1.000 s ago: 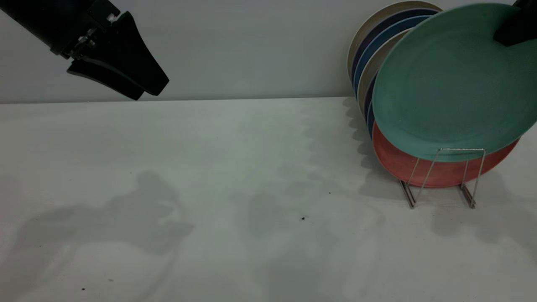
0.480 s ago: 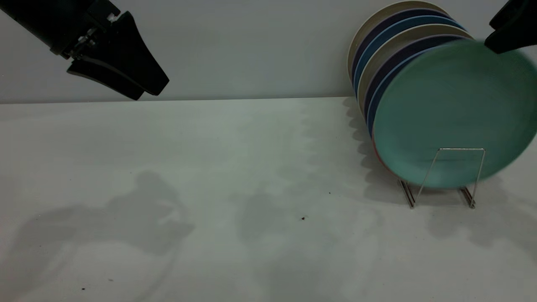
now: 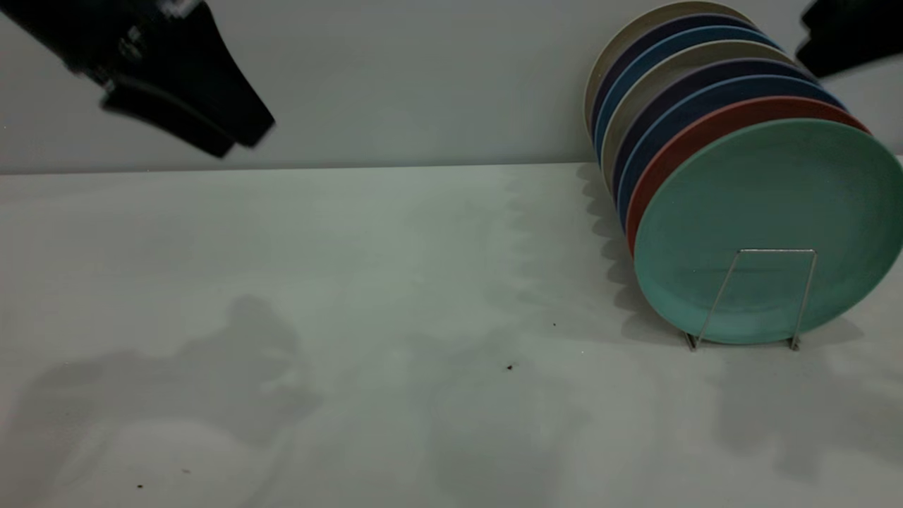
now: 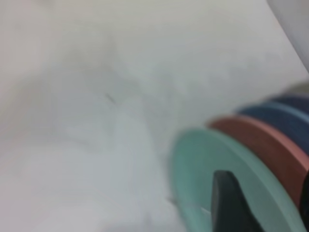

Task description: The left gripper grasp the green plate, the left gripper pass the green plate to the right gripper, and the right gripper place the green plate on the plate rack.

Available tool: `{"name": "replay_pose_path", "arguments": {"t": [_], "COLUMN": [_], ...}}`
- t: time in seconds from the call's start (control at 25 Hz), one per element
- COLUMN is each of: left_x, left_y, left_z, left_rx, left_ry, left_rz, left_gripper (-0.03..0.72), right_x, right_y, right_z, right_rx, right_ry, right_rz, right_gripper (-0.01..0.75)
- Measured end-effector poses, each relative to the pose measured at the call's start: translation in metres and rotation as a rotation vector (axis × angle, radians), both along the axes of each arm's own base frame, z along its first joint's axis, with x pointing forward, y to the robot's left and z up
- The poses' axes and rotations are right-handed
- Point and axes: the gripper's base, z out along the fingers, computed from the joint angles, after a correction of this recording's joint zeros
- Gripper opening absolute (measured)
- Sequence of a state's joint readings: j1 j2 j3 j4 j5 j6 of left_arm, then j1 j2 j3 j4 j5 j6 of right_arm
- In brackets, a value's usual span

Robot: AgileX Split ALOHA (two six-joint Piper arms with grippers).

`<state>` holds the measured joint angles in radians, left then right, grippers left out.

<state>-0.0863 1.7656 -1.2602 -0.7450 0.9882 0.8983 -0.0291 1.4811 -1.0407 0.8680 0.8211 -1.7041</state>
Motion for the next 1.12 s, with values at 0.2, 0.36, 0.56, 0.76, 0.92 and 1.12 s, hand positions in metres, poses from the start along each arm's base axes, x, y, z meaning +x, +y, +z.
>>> {"name": "replay_pose_path", "arguments": {"t": [0.2,0.36,0.56,0.76,0.92,1.12], "left_x": [-0.036,-0.079,-0.127,-0.159,-0.186,-0.217], "left_y": [0.007,0.018,0.030,0.042,0.052,0.064], "left_z": [0.060,0.107,0.144,0.145,0.123,0.082], "left_rx": [0.046,0.111,0.171,0.235,0.315,0.415], "left_ry": [-0.085,-0.147,-0.202,-0.216,-0.181,-0.101], "left_rz": [0.030,0.095,0.230,0.348,0.414,0.486], "left_gripper": [0.590,0.590,0.590,0.590,0.590,0.590], "right_x": [-0.060,-0.114,-0.158,-0.192,-0.213,-0.230], "right_y": [0.009,0.008,-0.003,-0.015,-0.025,-0.040], "right_z": [0.057,0.084,0.100,0.104,0.081,0.026], "right_rx": [0.204,0.230,0.207,0.239,0.212,0.096], "right_ry": [0.149,0.280,0.289,0.273,0.288,0.358], "right_rz": [-0.101,-0.221,-0.453,-0.699,-0.857,-1.044], "right_gripper": [0.367,0.367,0.367,0.367,0.367,0.367]}}
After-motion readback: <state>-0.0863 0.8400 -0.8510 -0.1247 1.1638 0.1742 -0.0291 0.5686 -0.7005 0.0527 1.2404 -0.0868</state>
